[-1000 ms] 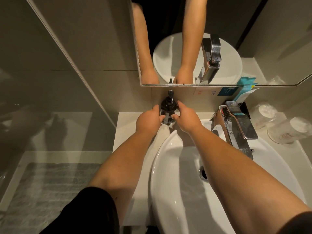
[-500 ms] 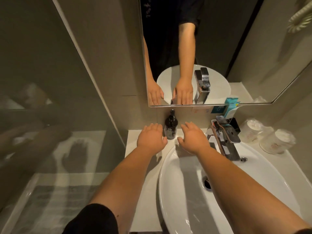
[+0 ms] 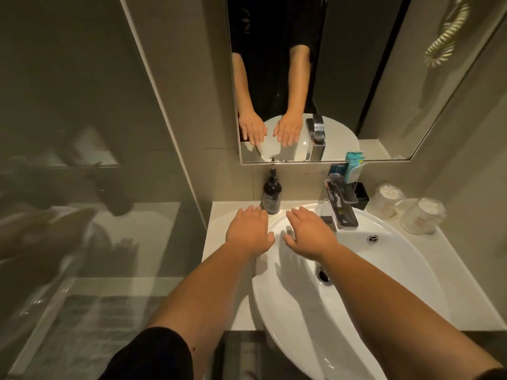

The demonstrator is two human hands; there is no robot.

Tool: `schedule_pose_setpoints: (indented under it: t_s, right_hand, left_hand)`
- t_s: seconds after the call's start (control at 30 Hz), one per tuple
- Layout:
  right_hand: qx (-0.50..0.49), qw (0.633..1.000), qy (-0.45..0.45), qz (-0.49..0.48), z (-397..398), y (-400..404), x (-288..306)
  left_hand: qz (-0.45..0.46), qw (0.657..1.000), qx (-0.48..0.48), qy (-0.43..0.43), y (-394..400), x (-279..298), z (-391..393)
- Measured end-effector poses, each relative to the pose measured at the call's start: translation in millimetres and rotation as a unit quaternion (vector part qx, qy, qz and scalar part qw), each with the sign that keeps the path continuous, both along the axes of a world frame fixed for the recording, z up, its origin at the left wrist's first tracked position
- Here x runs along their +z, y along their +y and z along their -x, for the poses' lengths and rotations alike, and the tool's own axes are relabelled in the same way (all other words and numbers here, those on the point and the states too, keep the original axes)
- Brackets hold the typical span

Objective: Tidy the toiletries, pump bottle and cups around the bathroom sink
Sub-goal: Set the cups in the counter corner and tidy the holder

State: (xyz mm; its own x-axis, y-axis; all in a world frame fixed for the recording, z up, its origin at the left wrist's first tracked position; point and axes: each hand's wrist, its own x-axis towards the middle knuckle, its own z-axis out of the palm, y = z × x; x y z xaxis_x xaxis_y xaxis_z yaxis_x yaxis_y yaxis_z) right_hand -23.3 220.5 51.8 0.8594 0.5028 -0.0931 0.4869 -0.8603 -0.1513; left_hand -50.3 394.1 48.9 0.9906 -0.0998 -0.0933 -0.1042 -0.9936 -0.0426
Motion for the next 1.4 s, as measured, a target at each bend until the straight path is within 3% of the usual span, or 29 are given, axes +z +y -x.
schedule_pose_setpoints:
  t_s: [0.37,0.63,0.93,1.17,1.4]
  right_hand:
    - [0.063,0.997,-0.041,-0.021,72.4,-87.8,4.8]
    - [0.050,0.996,-0.039,-0.055,99.9,-162.2,11.9]
    - [-0.068,0.996,-0.054,-0.026,85.2,-234.9,13.1]
    - [-0.156,0.988,-0.015,-0.014,54.0,-271.5,8.4]
    - [-0.203,0.979,-0.006,-0.005,24.9,-288.7,-2.3]
  left_hand:
    - [0.016,0.994,0.090,-0.064,-88.3,0.5,101.3]
    - [0.036,0.995,0.084,-0.038,-157.8,10.1,131.1]
    - [0.074,0.996,-0.019,-0.042,-223.5,8.2,85.8]
    - [0.058,0.991,-0.118,-0.029,-255.8,-1.0,27.9]
    - [0.068,0.987,-0.143,-0.014,-267.5,-6.5,-20.2]
